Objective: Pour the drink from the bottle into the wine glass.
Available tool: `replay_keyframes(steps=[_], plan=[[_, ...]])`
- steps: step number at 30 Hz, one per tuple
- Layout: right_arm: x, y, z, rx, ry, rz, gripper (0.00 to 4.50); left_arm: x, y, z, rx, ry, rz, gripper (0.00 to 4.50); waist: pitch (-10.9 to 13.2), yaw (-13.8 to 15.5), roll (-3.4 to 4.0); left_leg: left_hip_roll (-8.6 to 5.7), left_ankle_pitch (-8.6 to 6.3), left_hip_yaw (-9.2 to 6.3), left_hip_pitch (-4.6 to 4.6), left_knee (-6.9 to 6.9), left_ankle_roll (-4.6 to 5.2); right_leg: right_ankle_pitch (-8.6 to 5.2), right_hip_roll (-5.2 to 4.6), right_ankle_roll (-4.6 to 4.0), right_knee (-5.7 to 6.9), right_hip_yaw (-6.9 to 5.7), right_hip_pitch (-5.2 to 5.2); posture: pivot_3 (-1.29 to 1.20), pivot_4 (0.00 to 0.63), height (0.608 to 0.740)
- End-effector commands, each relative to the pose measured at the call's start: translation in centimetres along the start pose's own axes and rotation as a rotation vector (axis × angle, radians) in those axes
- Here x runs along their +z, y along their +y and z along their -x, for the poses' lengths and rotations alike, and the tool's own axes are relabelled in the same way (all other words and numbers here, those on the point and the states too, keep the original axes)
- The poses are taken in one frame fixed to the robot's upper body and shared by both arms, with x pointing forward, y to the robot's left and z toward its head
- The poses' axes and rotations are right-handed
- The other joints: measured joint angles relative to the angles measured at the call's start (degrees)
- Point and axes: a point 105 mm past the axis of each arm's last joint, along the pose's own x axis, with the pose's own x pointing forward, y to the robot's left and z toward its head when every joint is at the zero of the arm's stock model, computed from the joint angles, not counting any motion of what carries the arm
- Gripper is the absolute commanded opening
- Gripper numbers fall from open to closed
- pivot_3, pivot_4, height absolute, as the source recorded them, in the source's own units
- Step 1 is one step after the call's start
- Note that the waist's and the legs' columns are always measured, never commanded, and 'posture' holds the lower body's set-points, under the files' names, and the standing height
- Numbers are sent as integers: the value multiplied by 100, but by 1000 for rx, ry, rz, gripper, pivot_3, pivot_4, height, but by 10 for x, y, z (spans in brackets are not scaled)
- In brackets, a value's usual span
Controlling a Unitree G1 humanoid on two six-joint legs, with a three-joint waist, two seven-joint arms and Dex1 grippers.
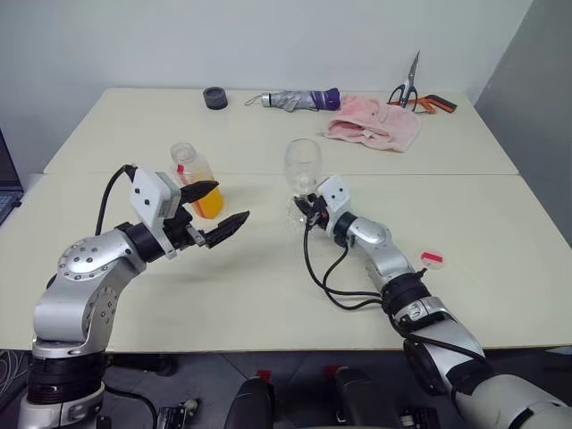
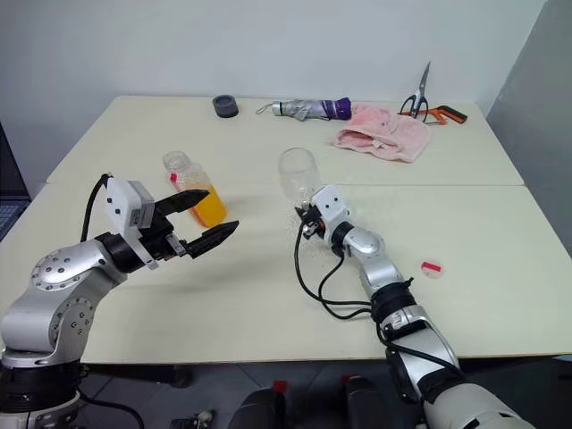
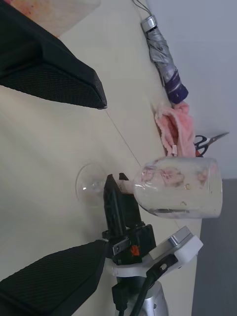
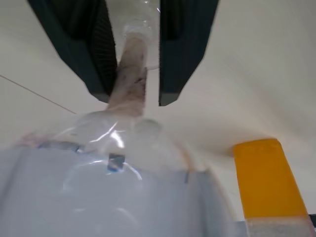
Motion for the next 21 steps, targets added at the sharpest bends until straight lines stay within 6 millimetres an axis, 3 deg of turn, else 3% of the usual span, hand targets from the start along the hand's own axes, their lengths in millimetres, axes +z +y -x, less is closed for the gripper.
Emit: replay_keyframes(steps=[1, 6, 16, 21], plan=[[13, -2, -3, 4, -44, 3, 2540, 16, 0, 2, -7, -42, -43, 4500, 0, 1, 0, 0, 0, 0, -1, 0, 0, 0, 0, 0, 0, 0, 0, 0, 150, 740], [14, 0, -2, 15, -46, 2, 4375, 17, 0, 1, -8, -46, -48, 4500, 0, 0, 0, 0, 0, -1, -1, 0, 0, 0, 0, 0, -1, -1, 0, 0, 150, 740], [10, -3, 4, 10, -27, 4, 4468, 18, 1, 1, -4, -52, -52, 4500, 0, 1, 0, 0, 0, -1, -1, 0, 0, 0, 0, 0, -1, -1, 0, 0, 150, 740], [-1, -12, 26, -1, 7, 5, 4468, 16, -1, 3, 1, -58, -39, 4500, 0, 7, 0, 0, 0, -2, -3, 0, 0, 0, 0, 0, -3, 0, 0, 0, 150, 740]])
